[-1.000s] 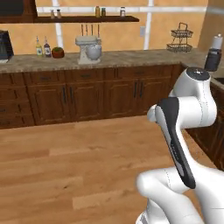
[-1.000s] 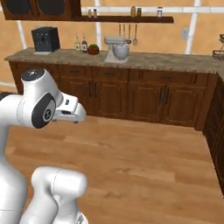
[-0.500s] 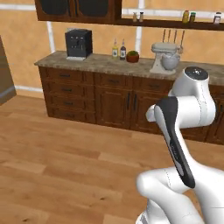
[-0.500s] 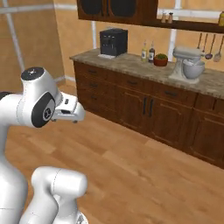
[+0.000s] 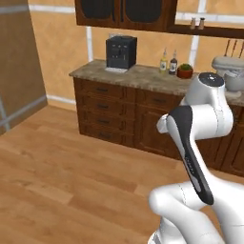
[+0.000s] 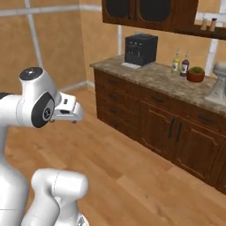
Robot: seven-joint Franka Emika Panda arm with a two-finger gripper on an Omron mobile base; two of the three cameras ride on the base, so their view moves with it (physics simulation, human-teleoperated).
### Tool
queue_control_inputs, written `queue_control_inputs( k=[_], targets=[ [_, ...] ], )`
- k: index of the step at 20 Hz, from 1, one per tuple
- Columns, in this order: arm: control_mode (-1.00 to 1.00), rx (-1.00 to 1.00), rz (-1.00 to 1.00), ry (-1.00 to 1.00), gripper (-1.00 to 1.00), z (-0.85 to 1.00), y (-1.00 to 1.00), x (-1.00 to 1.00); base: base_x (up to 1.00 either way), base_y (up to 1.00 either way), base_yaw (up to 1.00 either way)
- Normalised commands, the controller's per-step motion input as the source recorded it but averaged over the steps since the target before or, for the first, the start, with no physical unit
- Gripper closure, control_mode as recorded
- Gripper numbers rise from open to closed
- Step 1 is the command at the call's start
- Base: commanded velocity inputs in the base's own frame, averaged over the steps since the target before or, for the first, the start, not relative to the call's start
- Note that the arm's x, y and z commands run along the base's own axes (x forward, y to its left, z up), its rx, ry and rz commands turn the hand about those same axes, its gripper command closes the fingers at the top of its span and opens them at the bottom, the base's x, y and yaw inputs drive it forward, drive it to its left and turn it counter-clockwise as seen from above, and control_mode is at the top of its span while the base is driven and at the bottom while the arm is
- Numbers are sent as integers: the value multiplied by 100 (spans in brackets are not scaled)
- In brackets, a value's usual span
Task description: Navigate to the coffee machine.
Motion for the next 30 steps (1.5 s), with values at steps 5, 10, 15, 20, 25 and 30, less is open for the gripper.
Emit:
queue_control_inputs(
  k=[5, 10, 15, 20, 25, 30],
  targets=[
    [100, 0, 0, 0, -100, 0, 0, 0, 100, 61, -3],
    [100, 0, 0, 0, -100, 0, 0, 0, 100, 61, -10],
    [100, 0, 0, 0, -100, 0, 0, 0, 100, 41, -24],
    [100, 0, 0, 0, -100, 0, 0, 0, 100, 29, -31],
    [100, 0, 0, 0, -100, 0, 0, 0, 100, 23, -31],
    [100, 0, 0, 0, -100, 0, 0, 0, 100, 19, -34]
  ],
)
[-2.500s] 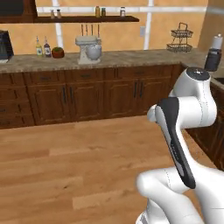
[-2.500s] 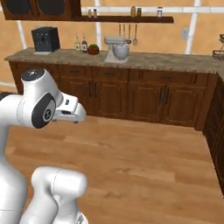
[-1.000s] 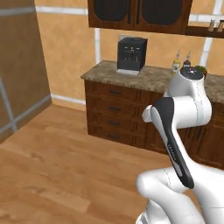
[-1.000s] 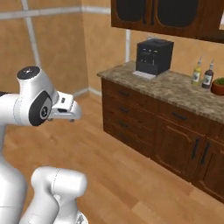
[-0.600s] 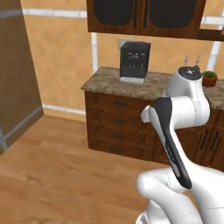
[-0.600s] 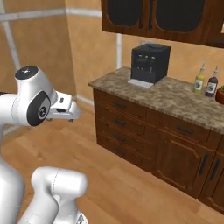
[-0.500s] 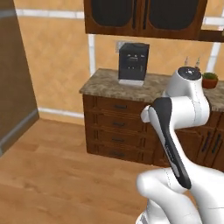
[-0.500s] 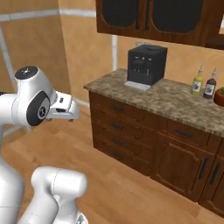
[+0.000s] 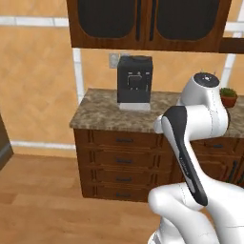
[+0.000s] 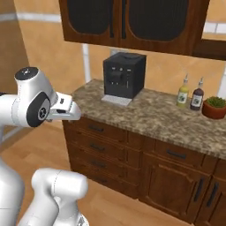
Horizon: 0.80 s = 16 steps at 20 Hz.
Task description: Navigate to the coffee machine.
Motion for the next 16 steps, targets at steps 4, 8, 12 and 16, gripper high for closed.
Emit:
queue_control_inputs(
  k=[4, 8, 12, 16],
  targets=[
    [100, 0, 0, 0, -100, 0, 0, 0, 100, 32, -41],
    [100, 0, 0, 0, -100, 0, 0, 0, 100, 62, -48],
    [100, 0, 0, 0, -100, 0, 0, 0, 100, 66, -45],
    [100, 0, 0, 0, -100, 0, 0, 0, 100, 22, -36]
  ],
)
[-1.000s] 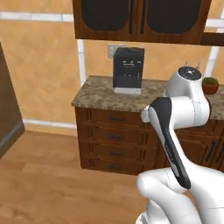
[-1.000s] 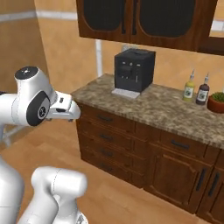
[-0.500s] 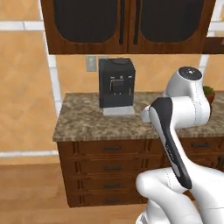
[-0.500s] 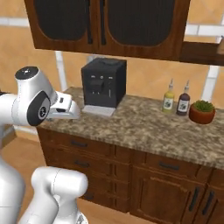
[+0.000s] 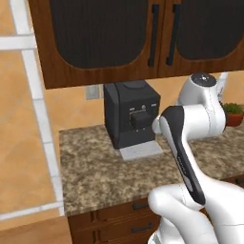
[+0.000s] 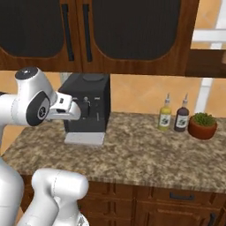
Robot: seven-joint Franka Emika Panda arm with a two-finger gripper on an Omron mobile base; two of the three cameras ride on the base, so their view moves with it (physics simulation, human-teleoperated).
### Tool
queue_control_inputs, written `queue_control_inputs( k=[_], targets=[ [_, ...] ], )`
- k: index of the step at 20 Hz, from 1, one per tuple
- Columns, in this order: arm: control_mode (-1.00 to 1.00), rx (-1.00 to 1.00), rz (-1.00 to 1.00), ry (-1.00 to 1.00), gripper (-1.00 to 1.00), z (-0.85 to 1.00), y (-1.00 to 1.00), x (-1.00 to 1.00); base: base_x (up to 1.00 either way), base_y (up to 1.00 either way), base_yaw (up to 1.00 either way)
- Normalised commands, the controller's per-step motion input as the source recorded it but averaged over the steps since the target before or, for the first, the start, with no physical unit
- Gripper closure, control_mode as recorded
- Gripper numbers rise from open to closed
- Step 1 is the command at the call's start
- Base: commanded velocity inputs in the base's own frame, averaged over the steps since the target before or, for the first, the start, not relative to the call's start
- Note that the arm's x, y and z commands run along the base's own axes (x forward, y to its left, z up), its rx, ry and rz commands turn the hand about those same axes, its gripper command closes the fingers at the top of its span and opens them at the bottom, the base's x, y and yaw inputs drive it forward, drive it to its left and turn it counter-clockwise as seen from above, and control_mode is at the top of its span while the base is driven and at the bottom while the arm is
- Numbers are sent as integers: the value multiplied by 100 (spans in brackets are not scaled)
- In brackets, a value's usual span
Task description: Navigate to the coffee machine.
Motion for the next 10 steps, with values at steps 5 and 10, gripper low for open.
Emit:
queue_control_inputs(
  k=[5, 10],
  targets=[
    [100, 0, 0, 0, -100, 0, 0, 0, 100, 0, -24],
    [100, 0, 0, 0, -100, 0, 0, 0, 100, 0, -22]
  ],
)
